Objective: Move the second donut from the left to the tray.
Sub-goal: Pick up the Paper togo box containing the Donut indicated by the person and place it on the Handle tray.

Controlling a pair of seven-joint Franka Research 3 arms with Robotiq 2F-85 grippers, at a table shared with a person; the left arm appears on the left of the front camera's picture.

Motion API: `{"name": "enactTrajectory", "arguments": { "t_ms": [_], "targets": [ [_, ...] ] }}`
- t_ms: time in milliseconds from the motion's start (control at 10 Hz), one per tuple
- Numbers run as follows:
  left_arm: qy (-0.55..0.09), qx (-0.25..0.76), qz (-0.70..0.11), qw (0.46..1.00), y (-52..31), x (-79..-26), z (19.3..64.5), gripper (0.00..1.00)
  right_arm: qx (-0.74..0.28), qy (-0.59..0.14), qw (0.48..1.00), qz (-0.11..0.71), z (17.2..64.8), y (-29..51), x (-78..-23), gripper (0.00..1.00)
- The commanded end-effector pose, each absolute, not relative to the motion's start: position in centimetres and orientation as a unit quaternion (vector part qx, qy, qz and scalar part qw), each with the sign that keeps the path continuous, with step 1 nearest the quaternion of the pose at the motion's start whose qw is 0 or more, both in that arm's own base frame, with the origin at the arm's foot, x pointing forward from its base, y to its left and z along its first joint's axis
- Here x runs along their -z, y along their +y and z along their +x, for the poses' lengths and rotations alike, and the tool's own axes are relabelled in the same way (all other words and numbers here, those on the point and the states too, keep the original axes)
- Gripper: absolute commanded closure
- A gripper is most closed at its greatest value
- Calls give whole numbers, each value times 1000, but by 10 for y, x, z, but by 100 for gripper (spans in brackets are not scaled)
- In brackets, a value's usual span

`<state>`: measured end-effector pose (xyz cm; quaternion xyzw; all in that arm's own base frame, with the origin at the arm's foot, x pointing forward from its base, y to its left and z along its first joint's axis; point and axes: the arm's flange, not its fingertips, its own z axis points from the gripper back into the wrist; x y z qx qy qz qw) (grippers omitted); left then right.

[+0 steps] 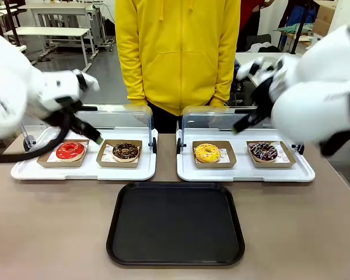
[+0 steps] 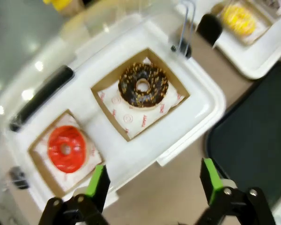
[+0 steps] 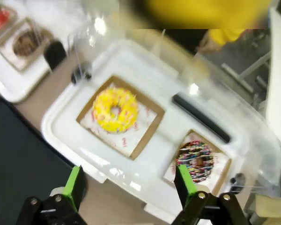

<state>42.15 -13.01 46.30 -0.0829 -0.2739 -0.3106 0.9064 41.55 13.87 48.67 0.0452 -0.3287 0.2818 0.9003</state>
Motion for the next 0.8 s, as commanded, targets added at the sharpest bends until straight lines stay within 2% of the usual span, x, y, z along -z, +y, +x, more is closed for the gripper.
{"name": "enactTrajectory", "arguments": {
  "t_ms": [0,300,500,700],
  "targets": [
    [-254,348,-136,892,-77,-510,442,0,-289,-336,891,102,400,81,-536,0],
    [-264,415,-203,847,19,-550,453,0,-304,-387,855,164,365,-48,-569,0],
    [-308,454,-251,798,88,-551,441,0,-309,-424,830,191,347,-114,-563,0],
    [-339,441,-288,779,133,-534,439,0,-319,-447,807,216,343,-154,-554,0]
  ]
}}
